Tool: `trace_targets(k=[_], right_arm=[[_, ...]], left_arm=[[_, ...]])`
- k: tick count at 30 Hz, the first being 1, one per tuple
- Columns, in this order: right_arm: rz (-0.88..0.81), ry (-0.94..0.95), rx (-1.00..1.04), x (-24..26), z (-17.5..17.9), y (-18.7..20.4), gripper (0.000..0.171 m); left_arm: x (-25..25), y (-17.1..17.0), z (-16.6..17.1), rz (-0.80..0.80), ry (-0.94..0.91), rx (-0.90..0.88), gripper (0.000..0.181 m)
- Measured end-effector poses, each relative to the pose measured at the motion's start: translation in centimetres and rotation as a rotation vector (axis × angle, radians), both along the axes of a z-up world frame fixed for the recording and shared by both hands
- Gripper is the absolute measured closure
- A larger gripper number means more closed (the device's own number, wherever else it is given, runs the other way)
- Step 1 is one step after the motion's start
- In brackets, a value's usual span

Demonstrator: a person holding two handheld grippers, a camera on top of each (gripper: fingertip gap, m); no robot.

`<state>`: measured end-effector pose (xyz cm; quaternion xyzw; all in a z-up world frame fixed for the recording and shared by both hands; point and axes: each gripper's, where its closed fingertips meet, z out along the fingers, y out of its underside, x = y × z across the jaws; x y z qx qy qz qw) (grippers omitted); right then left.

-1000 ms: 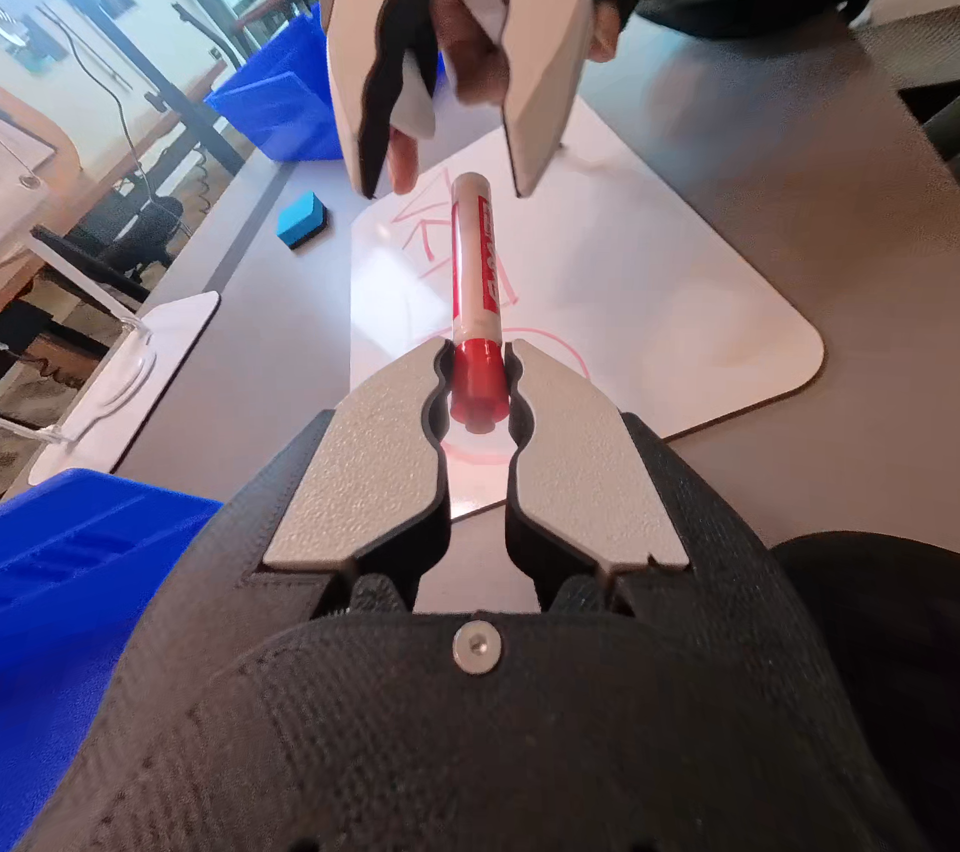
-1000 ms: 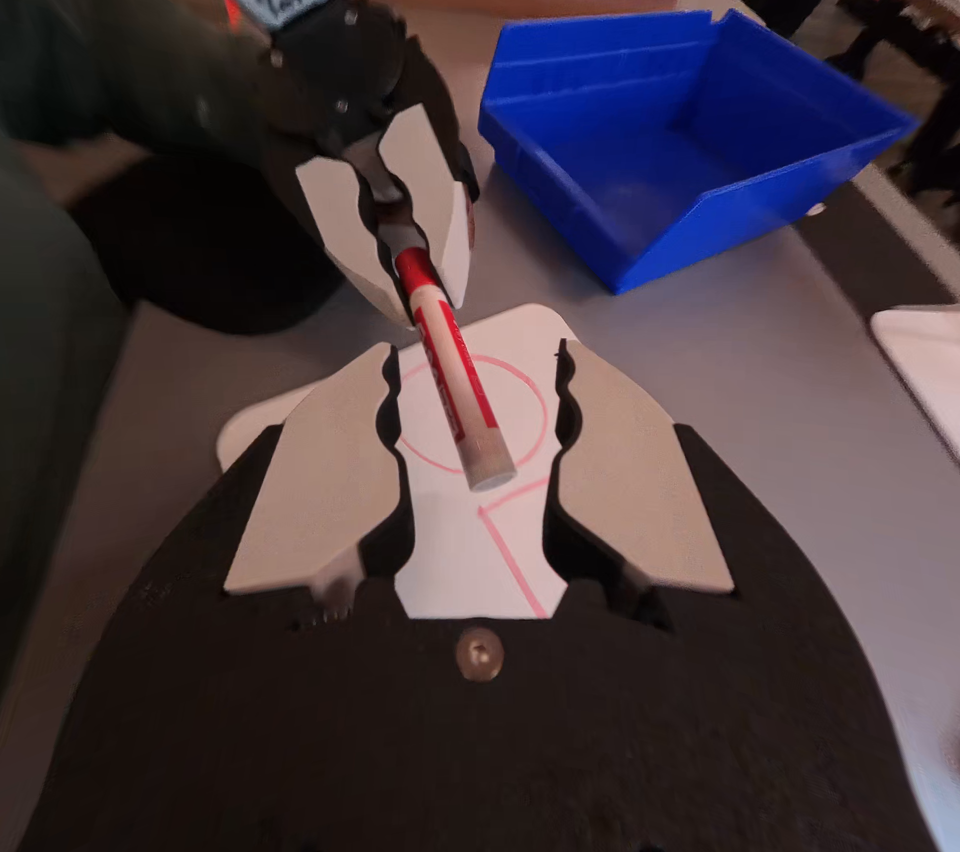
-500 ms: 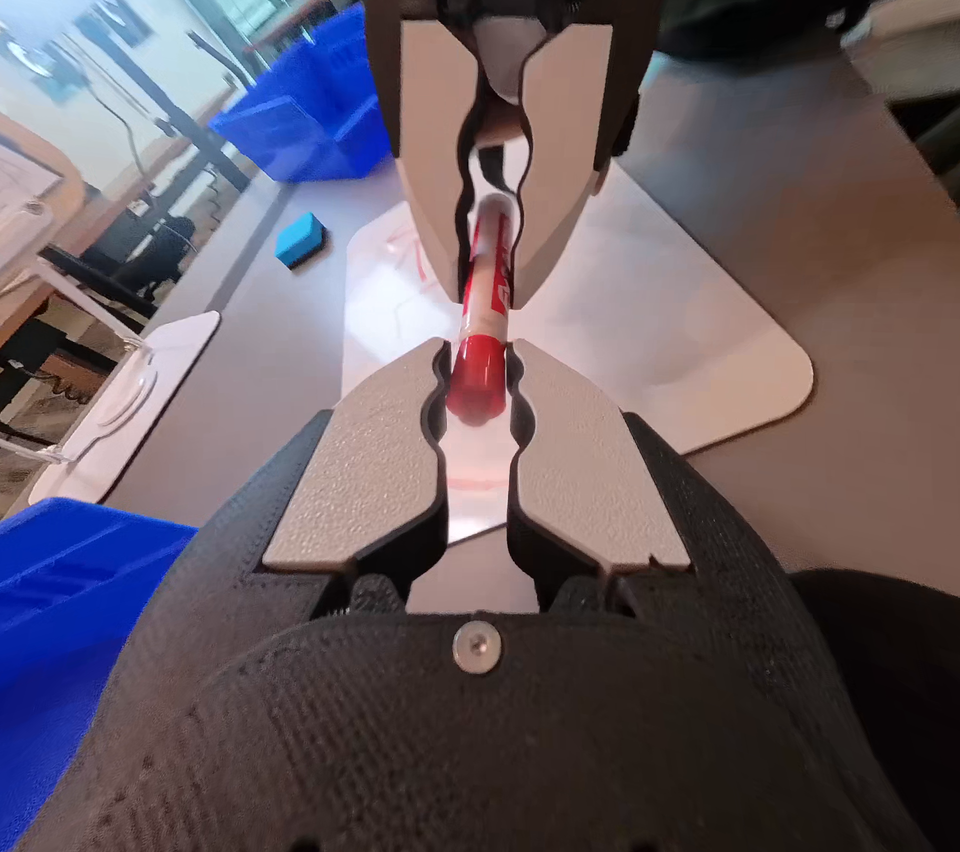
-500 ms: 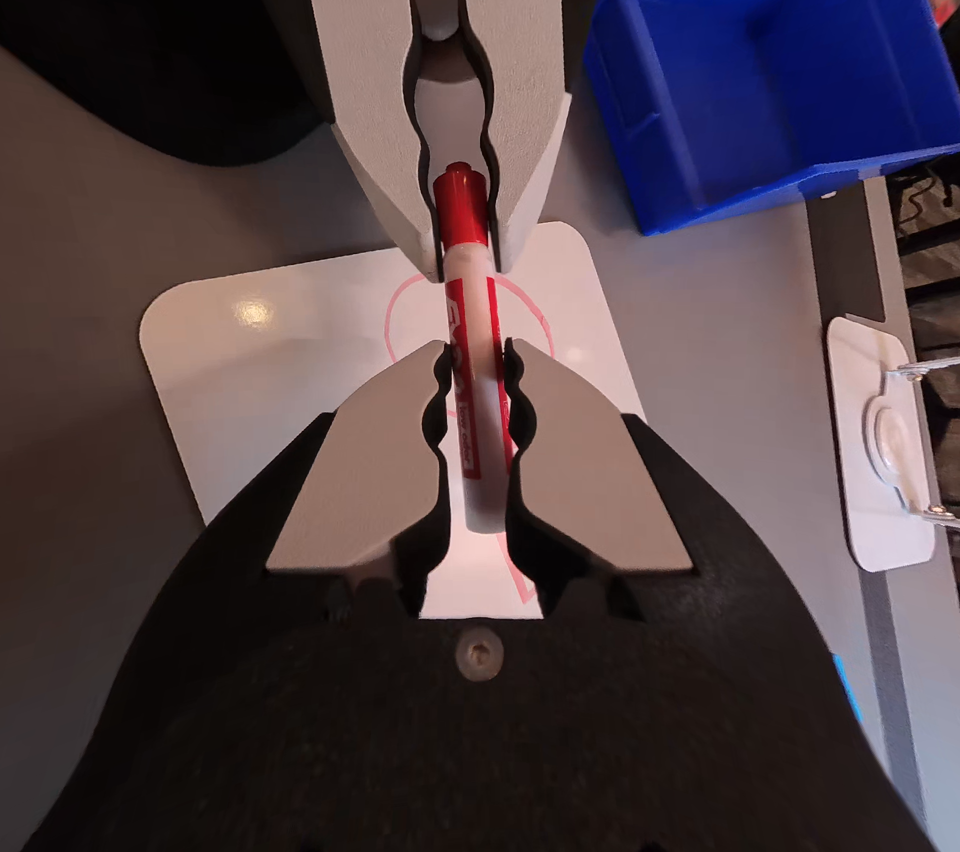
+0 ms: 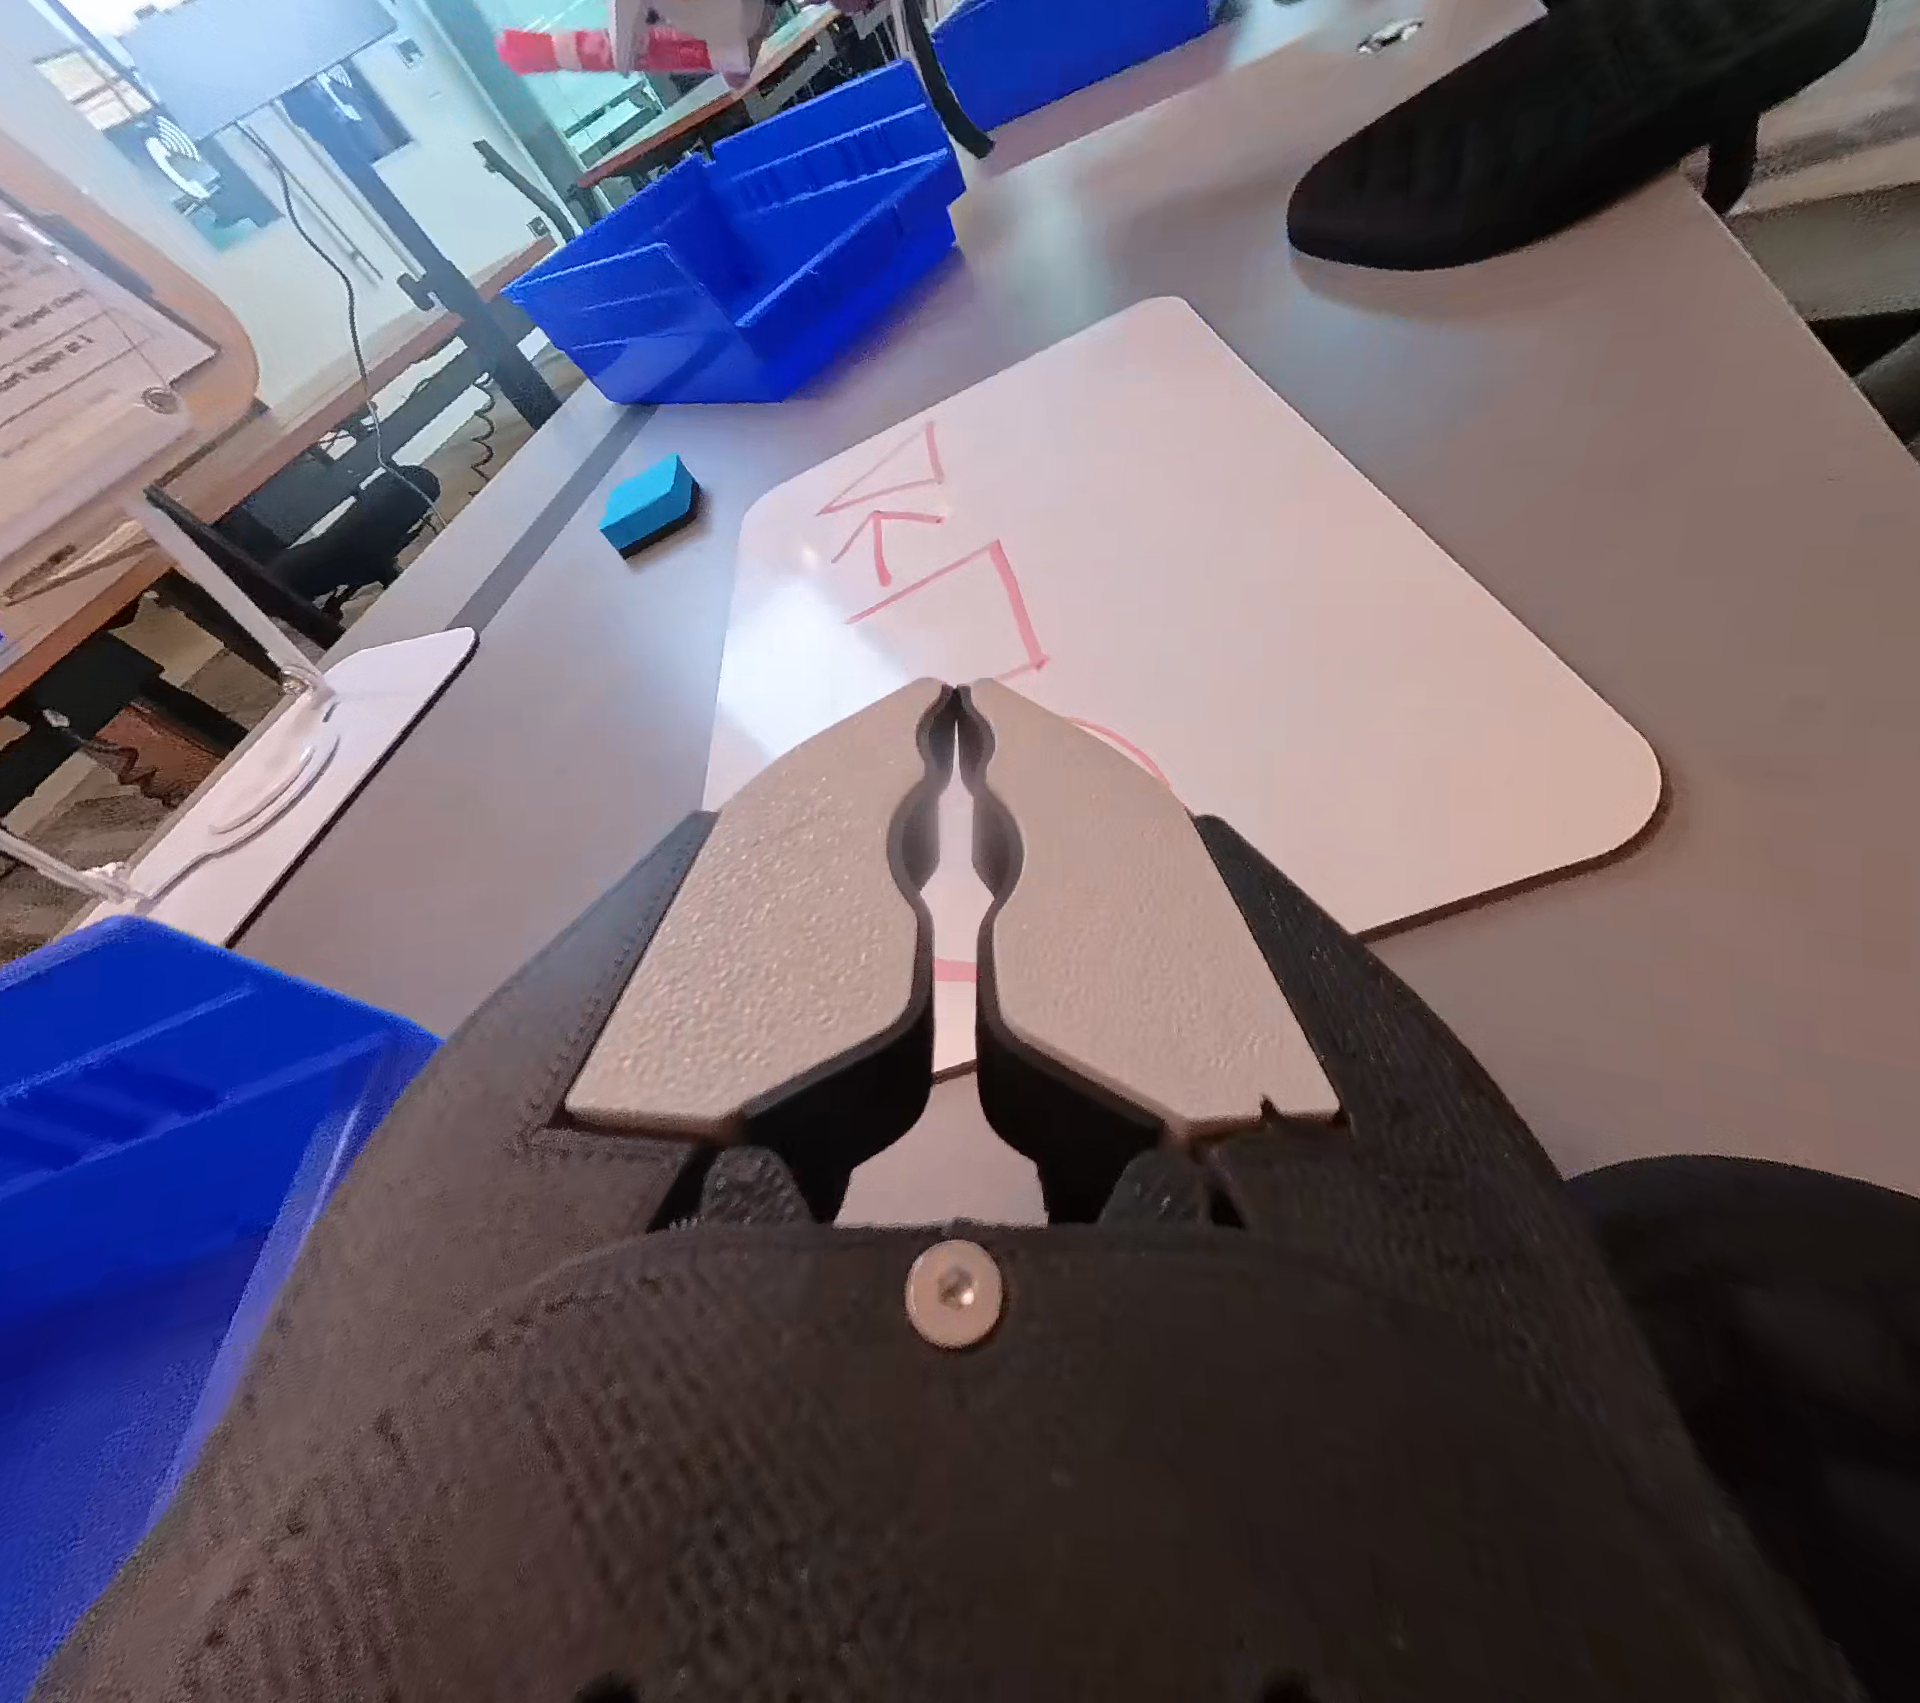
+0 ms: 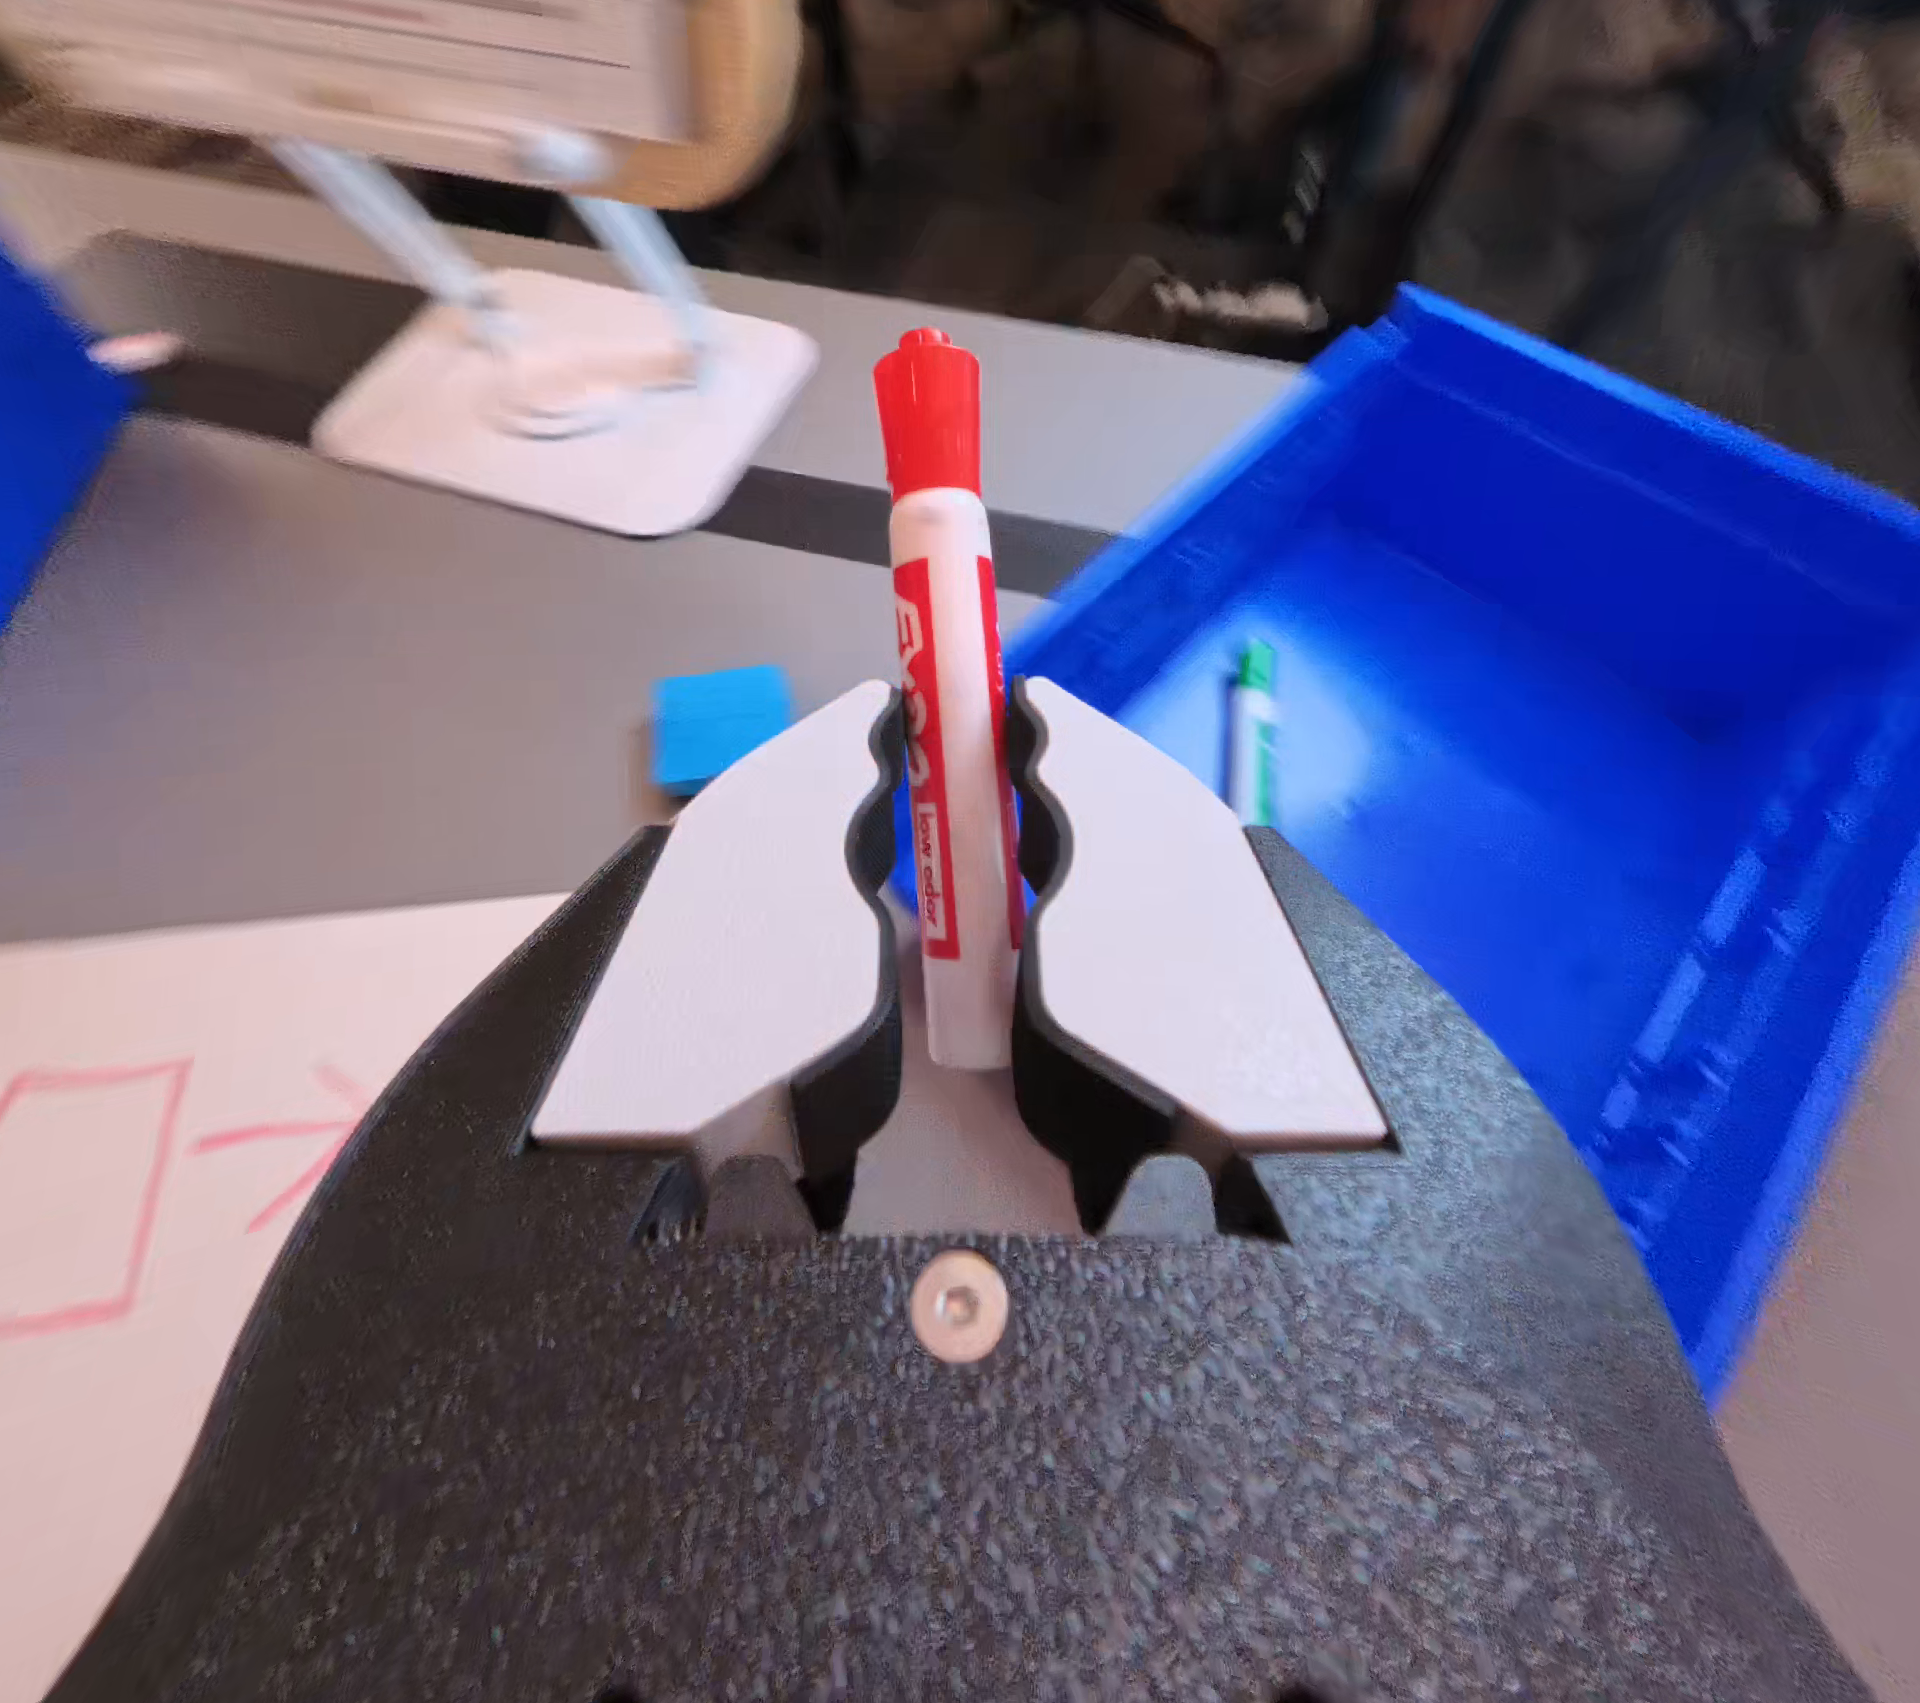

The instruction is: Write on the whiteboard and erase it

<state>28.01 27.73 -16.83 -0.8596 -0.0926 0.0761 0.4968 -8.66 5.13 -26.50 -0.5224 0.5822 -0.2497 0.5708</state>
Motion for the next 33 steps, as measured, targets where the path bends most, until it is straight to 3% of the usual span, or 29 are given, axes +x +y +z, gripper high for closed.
trace_targets(k=[3, 6, 10, 15, 18, 20, 23, 26, 29, 33], right_arm=[[-0.184, 0.028, -0.172, 6.5, -4.2, 2.8, 0.152], [-0.278, -0.046, -0.341, 9.8, -9.0, 4.4, 0.151], [-0.300, -0.128, -0.497, 11.5, -13.3, 5.6, 0.152], [-0.265, -0.154, -0.587, 11.4, -15.7, 6.0, 0.148], [-0.211, -0.170, -0.486, 10.9, -14.0, 7.0, 0.126], [-0.124, -0.146, -0.342, 8.9, -10.7, 7.7, 0.116], [0.038, -0.184, -0.098, 4.1, -4.6, 6.3, 0.117], [0.204, -0.246, 0.024, -1.5, -1.4, 2.1, 0.120], [0.338, -0.298, 0.076, -6.4, -1.3, -1.9, 0.124], [0.431, -0.241, -0.057, -11.7, -5.4, -4.0, 0.117]], left_arm=[[0.0, -0.1, -0.2, 0.003, 0.020, 0.020, 0.181], [0.0, 0.0, -0.4, 0.010, 0.026, 0.021, 0.181], [0.1, -0.1, -0.7, 0.002, 0.035, 0.005, 0.181], [0.1, -0.2, -0.8, -0.019, 0.023, -0.040, 0.181], [0.0, -0.3, -0.7, -0.030, 0.013, -0.046, 0.181], [0.0, -0.3, -0.8, -0.029, 0.014, -0.046, 0.181], [-0.1, -0.1, -0.8, -0.019, 0.015, -0.048, 0.181], [-0.2, 0.1, -0.7, -0.012, 0.008, -0.056, 0.181], [-0.2, 0.3, -0.6, -0.003, -0.002, -0.068, 0.181], [0.0, 0.7, -0.6, 0.015, -0.003, -0.073, 0.181]])
